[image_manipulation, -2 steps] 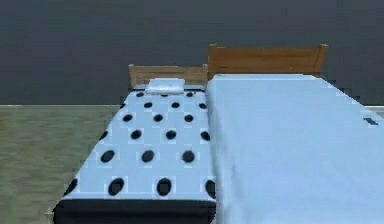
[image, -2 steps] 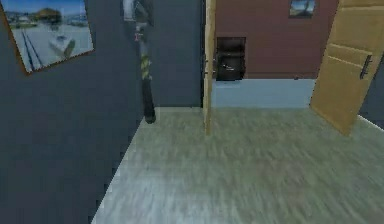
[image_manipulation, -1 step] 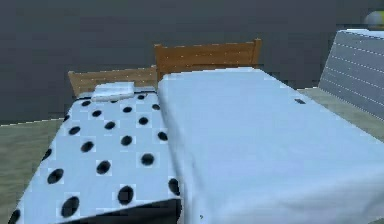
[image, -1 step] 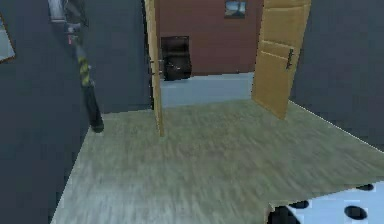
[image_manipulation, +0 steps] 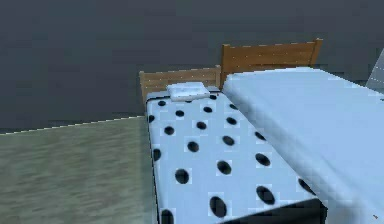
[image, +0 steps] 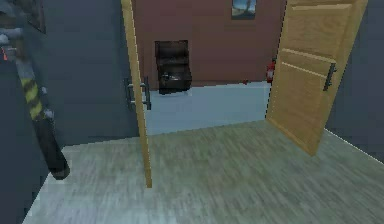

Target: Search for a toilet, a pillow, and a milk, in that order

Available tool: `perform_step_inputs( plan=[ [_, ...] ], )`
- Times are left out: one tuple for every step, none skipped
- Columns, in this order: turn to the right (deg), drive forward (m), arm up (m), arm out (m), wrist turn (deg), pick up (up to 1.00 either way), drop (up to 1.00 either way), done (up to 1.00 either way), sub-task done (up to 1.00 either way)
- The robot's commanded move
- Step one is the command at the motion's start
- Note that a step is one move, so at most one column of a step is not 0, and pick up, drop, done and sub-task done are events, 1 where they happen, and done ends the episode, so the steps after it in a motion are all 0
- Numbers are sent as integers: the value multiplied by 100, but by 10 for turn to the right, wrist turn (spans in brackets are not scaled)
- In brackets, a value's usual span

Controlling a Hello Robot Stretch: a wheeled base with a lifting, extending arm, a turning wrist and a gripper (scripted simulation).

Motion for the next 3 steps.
perform_step_inputs(
  plan=[
    [60, 0, 0, 0, 0, 0, 0, 0, 0],
    [30, 0, 0, 0, 0, 0, 0, 0, 0],
    [-450, 0, 0, 0, 0, 0, 0, 0, 0]
  ],
)
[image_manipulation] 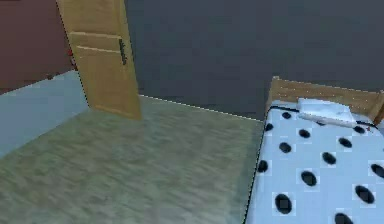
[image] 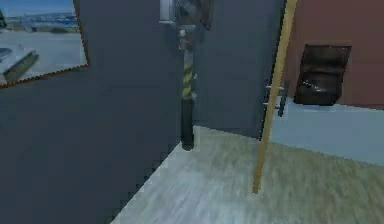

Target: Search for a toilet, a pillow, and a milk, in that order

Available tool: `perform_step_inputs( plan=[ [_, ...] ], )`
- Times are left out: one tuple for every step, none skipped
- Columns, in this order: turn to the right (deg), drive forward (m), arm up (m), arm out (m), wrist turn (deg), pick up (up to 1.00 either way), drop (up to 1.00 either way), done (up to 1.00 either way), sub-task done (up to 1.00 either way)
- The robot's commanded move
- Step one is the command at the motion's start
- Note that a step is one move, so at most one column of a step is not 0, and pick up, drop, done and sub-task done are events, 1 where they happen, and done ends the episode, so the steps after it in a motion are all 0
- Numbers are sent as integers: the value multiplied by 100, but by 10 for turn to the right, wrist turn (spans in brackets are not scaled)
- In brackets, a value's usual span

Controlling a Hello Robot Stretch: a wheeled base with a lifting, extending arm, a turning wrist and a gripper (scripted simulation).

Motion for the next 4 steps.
perform_step_inputs(
  plan=[
    [-450, 0, 0, 0, 0, 0, 0, 0, 0],
    [-210, 0, 0, 0, 0, 0, 0, 0, 0],
    [0, 15, 0, 0, 0, 0, 0, 0, 0],
    [450, 0, 0, 0, 0, 0, 0, 0, 0]
  ],
)
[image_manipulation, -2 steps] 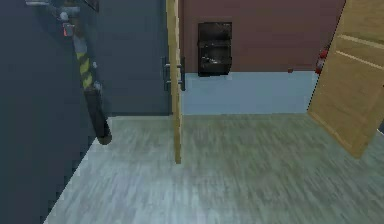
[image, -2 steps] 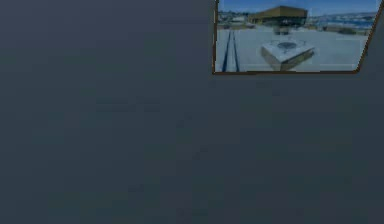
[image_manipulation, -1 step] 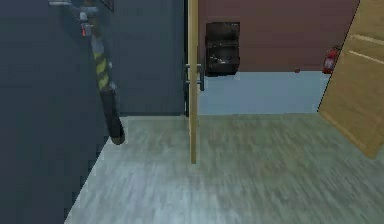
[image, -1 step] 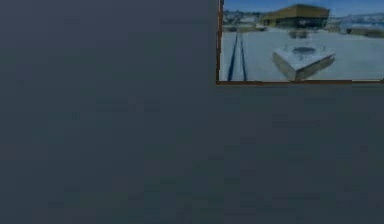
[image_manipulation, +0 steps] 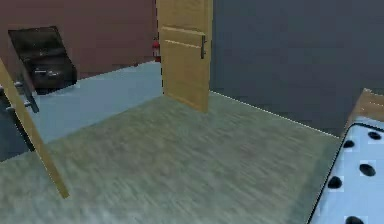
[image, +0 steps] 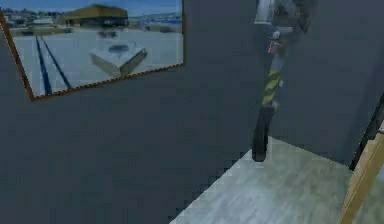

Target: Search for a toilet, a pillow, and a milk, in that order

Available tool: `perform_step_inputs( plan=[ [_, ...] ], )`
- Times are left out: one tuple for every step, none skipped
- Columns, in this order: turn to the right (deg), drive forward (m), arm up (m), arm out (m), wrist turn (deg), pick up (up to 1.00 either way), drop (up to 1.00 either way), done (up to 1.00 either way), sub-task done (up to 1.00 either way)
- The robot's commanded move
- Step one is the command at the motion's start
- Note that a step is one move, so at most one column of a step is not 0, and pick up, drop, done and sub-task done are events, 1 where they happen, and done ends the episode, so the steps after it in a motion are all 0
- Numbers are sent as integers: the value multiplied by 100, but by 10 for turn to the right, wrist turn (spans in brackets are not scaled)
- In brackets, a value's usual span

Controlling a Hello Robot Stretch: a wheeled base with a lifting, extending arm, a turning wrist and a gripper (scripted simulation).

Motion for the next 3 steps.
perform_step_inputs(
  plan=[
    [420, 0, 0, 0, 0, 0, 0, 0, 0],
    [0, 25, 0, 0, 0, 0, 0, 0, 0],
    [360, 0, 0, 0, 0, 0, 0, 0, 0]
  ],
)
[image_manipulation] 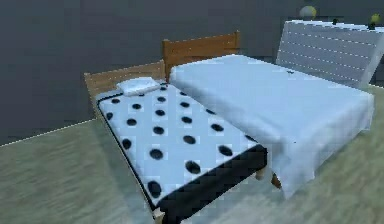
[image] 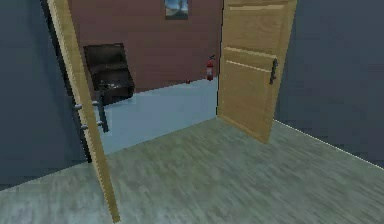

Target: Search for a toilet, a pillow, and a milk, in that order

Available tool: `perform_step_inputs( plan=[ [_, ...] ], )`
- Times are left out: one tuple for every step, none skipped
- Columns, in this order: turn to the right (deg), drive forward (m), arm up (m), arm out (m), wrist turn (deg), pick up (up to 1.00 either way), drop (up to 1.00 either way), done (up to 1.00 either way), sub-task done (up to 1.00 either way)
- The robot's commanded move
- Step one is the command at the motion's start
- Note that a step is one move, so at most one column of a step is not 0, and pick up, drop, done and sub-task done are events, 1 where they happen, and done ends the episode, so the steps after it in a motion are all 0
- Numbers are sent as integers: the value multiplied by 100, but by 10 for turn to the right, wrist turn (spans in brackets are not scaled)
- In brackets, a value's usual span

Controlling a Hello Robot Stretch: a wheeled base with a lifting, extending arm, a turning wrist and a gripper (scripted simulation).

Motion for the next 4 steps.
perform_step_inputs(
  plan=[
    [30, 0, 0, 0, 0, 0, 0, 0, 0],
    [0, 100, 0, 0, 0, 0, 0, 0, 0],
    [0, 25, 0, 0, 0, 0, 0, 0, 0],
    [450, 0, 0, 0, 0, 0, 0, 0, 0]
  ],
)
